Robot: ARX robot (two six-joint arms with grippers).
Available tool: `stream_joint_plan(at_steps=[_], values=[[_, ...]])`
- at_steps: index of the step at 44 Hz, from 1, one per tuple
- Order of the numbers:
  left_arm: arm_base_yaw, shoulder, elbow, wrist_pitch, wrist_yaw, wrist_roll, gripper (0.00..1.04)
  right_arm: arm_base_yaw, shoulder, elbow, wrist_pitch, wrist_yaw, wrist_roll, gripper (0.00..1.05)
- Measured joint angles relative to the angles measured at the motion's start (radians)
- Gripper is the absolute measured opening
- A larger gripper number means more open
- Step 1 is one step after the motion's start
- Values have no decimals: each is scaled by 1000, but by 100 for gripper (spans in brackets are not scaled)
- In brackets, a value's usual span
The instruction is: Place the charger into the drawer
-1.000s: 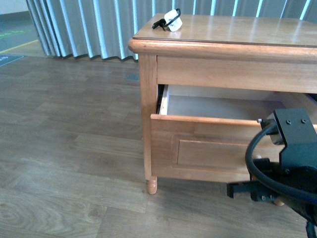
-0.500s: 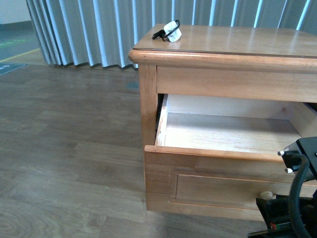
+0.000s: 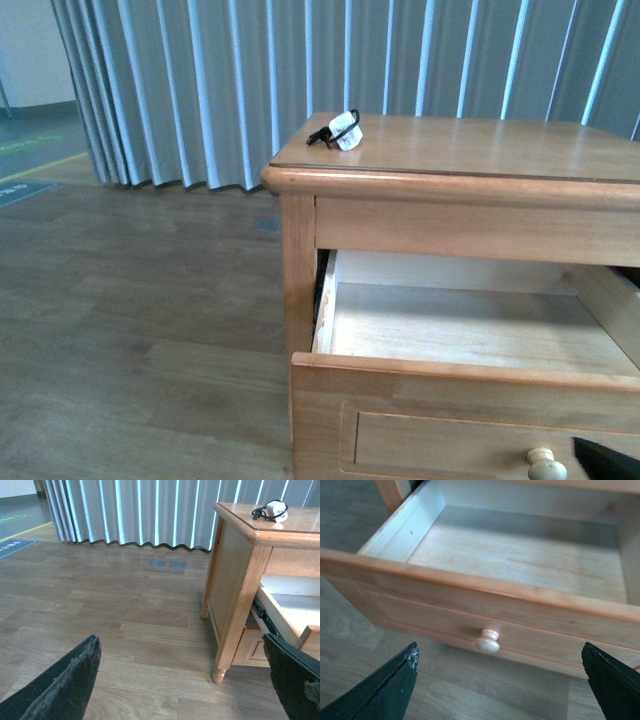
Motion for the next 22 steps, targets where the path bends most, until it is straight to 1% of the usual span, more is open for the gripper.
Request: stream_joint_plan(at_steps=[4,6,10,12,16,17,21,22], values=[[0,0,0,0,0,0,99,-55,-242,-2,-166,3,-6,96],[0,0,0,0,0,0,99,-79,-321,-2,-217,0,-14,96],[0,0,0,0,0,0,99,-163,-504,-2,-348,-55,-24,96],[0,0,0,0,0,0,99,-197,-559,-2,-387,-79,-27,96],[0,0,0,0,0,0,99,-303,-689,-3,-472,-158,-26,96],[0,0,0,0,0,0,99,-320,-706,-3,-482,-172,-25,96],[0,0,0,0,0,0,99,-434,-785,-20,-509,-257,14,96],[0,0,0,0,0,0,99,-461,-794,-26,-507,-261,26,96]])
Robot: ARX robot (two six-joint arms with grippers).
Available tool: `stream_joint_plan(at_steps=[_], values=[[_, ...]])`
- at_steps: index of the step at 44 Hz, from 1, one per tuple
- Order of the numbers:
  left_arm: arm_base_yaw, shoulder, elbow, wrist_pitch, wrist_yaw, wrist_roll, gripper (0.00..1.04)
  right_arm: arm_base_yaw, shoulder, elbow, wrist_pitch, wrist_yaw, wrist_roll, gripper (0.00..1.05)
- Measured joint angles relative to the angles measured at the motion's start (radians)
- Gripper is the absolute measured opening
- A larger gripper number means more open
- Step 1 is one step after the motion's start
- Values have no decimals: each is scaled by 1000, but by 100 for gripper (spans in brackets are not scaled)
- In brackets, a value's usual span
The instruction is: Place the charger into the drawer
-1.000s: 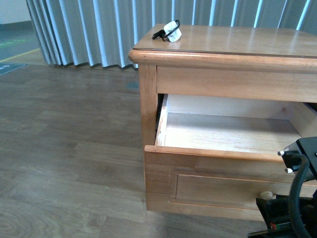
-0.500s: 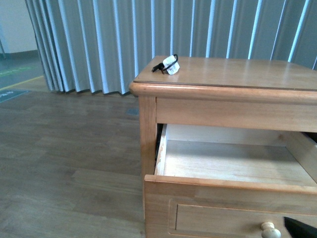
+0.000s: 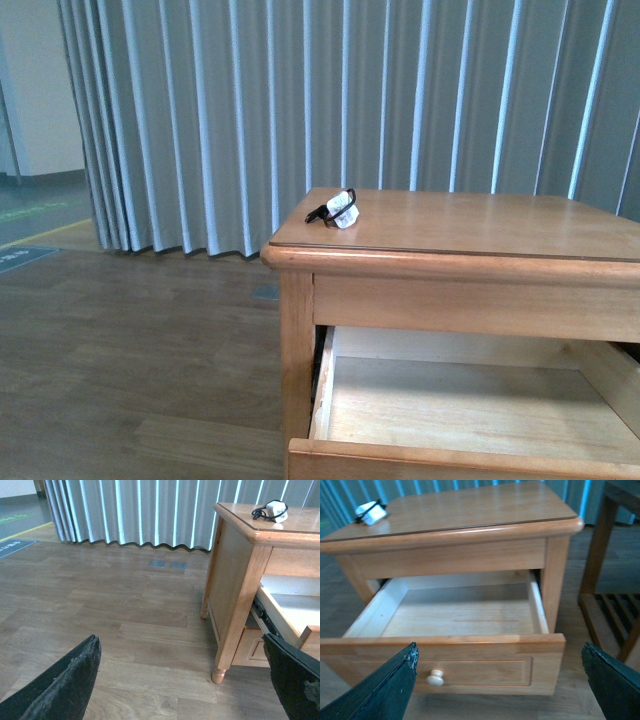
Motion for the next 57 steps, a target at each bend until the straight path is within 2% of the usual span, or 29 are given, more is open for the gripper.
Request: stream_joint_plan(at_steps=[5,33,36,40,42,45,47,57], values=[[0,0,0,0,0,0,99,-32,-5,-8,0,0,24,96],[0,0,0,0,0,0,99,-35,-10,-10,3,-3,31,96],[0,0,0,0,0,0,99,-40,-71,-46,51,-19,-7,87],[0,0,0,0,0,0,99,-20,-150,-77,59,7,-50,74],[0,0,0,0,0,0,99,-12,-158,-79,62,11,-61,80],[0,0,0,0,0,0,99,-8,-159,-82,62,11,-72,94],[0,0,0,0,0,0,99,-8,-159,-83,62,12,-73,98],[0,0,0,0,0,0,99,-8,-162,-83,62,13,-81,96]])
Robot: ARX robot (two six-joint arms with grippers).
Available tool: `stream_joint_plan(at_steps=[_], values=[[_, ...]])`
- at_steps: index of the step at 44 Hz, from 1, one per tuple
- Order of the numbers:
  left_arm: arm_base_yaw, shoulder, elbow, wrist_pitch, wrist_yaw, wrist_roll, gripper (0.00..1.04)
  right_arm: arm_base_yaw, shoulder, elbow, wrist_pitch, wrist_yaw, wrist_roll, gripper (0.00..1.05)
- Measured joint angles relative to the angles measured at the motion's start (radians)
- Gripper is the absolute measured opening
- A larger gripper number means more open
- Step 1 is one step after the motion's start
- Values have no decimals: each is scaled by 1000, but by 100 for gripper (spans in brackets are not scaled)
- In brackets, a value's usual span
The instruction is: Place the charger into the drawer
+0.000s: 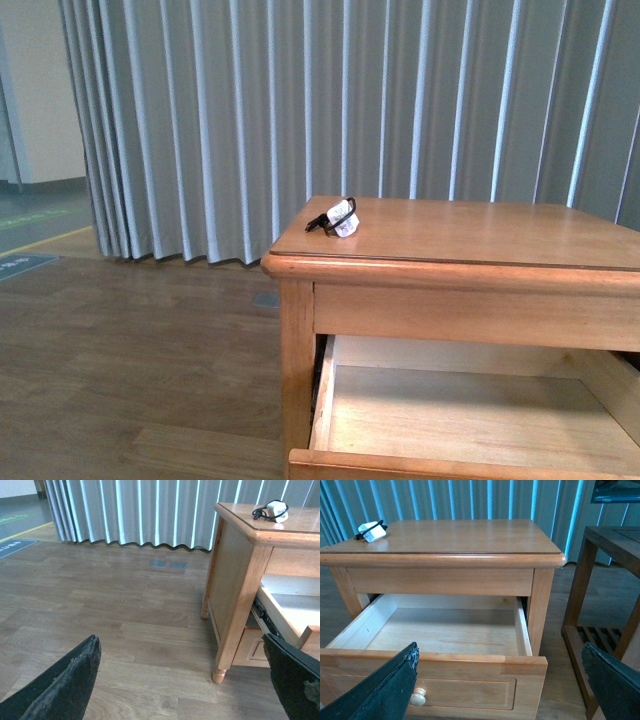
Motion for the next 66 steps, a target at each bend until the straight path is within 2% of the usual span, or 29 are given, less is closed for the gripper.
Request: stream_joint_plan(at_steps=[7,9,12,14,20,25,30,45,66], values=[[0,0,0,0,0,0,99,0,0,0,0,0,-1,96],[-19,5,-2,24,-57,-19,99,0,0,0,0,0,-1,96],[-78,61,-1,153,-199,-71,99,0,0,0,0,0,-1,96],[-118,153,0,256,-231,-92,99,0,0,0,0,0,-1,96],[-194,475,23,492,-203,-138,99,0,0,0,0,0,-1,96],[-243,705,99,616,-177,-140,99,0,0,0,0,0,-1,96],[-308,1006,266,698,-137,-154,99,1,0,0,0,0,-1,96],[-386,1465,722,706,-155,-191,99,1,0,0,0,0,-1,96],[-406,1920,1275,571,-164,-349,99,1,0,0,0,0,-1,96]])
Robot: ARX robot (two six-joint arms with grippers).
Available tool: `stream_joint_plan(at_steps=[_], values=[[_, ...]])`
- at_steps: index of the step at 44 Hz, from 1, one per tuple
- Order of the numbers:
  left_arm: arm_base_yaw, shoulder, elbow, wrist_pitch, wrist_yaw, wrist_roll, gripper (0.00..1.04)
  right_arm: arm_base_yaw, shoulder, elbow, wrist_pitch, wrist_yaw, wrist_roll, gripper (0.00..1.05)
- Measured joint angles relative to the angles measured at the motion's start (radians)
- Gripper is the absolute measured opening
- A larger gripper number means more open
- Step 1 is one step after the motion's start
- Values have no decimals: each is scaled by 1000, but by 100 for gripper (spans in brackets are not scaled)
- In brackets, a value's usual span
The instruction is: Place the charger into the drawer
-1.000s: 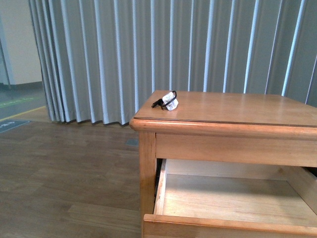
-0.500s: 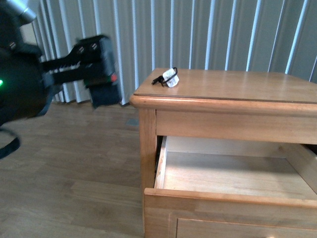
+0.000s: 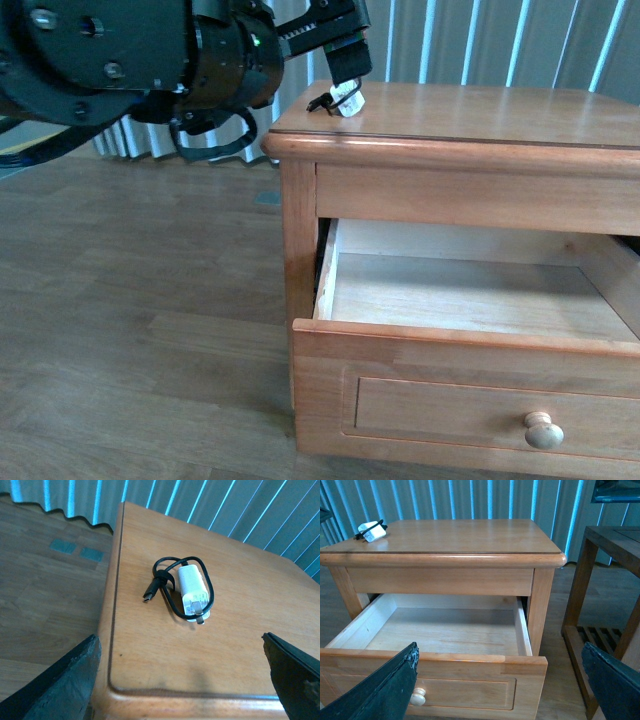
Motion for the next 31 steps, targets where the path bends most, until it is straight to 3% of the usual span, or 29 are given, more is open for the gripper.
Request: stream_joint_plan(at_steps=[26,31], values=[[-27,388,611,-233,-16,-69,98,0,0,0,0,0,0,96],[-37,413,663,-295,-9,-54,81,0,0,0,0,0,0,96]])
